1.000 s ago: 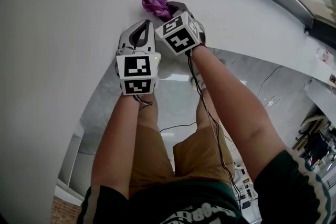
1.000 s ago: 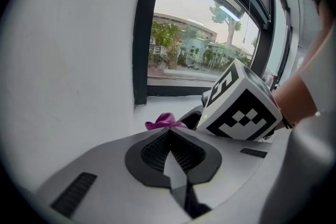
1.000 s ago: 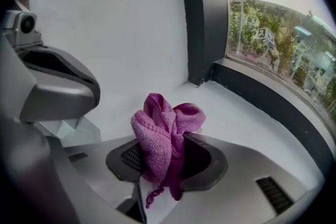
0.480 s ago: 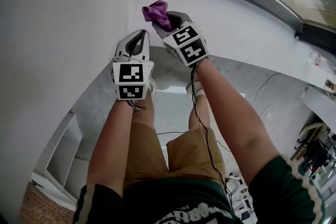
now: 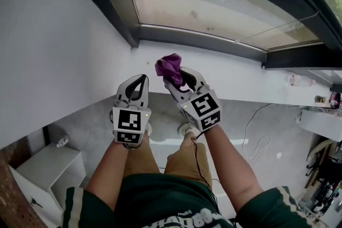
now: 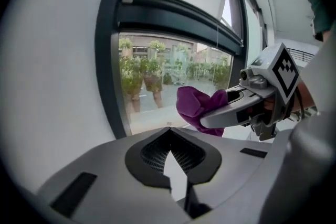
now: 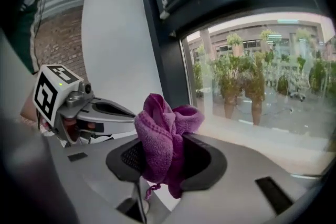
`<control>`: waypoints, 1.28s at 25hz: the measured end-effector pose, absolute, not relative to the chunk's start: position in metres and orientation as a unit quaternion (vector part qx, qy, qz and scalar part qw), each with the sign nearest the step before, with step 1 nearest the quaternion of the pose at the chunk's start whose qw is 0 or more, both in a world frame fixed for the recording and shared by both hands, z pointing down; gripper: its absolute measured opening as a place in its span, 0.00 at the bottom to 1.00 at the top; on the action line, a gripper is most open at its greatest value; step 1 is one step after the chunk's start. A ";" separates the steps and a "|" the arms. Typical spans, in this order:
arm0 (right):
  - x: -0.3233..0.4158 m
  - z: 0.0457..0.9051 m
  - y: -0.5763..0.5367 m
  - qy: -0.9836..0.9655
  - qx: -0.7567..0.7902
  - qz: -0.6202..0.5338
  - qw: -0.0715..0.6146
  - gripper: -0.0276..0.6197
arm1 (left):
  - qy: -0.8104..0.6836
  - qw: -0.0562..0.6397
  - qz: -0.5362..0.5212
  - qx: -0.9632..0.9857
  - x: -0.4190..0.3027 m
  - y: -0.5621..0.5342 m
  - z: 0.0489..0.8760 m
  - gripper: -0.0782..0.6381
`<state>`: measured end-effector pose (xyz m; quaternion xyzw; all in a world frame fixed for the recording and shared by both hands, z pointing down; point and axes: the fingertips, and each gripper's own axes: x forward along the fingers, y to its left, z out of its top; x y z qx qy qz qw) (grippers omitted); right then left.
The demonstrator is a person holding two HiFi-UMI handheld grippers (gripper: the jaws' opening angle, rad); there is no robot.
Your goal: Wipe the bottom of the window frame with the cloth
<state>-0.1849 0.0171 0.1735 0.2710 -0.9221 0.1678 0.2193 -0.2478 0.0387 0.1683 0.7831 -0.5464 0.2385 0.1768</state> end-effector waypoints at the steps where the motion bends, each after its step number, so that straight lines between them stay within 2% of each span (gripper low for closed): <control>1: -0.172 0.148 0.023 -0.923 0.275 0.160 0.215 0.30 | -0.540 0.172 0.233 0.790 -0.235 0.040 0.144 0.12; 7: -0.129 0.033 0.034 -0.928 0.306 0.113 0.180 0.30 | -0.510 0.113 0.201 0.828 -0.179 0.034 0.023 0.12; 13: -0.100 -0.056 0.033 -0.935 0.323 0.070 0.130 0.30 | -0.486 0.079 0.167 0.854 -0.129 0.036 -0.056 0.12; 18: -0.067 -0.088 0.048 -0.936 0.331 0.047 0.109 0.30 | -0.462 0.072 0.149 0.871 -0.096 0.050 -0.092 0.12; 24: -0.024 -0.128 0.055 -0.929 0.358 0.064 0.063 0.30 | -0.431 0.028 0.130 0.892 -0.063 0.051 -0.139 0.12; 32: 0.012 -0.157 0.050 -0.919 0.390 -0.001 0.064 0.30 | -0.413 -0.009 0.132 0.901 -0.029 0.045 -0.161 0.12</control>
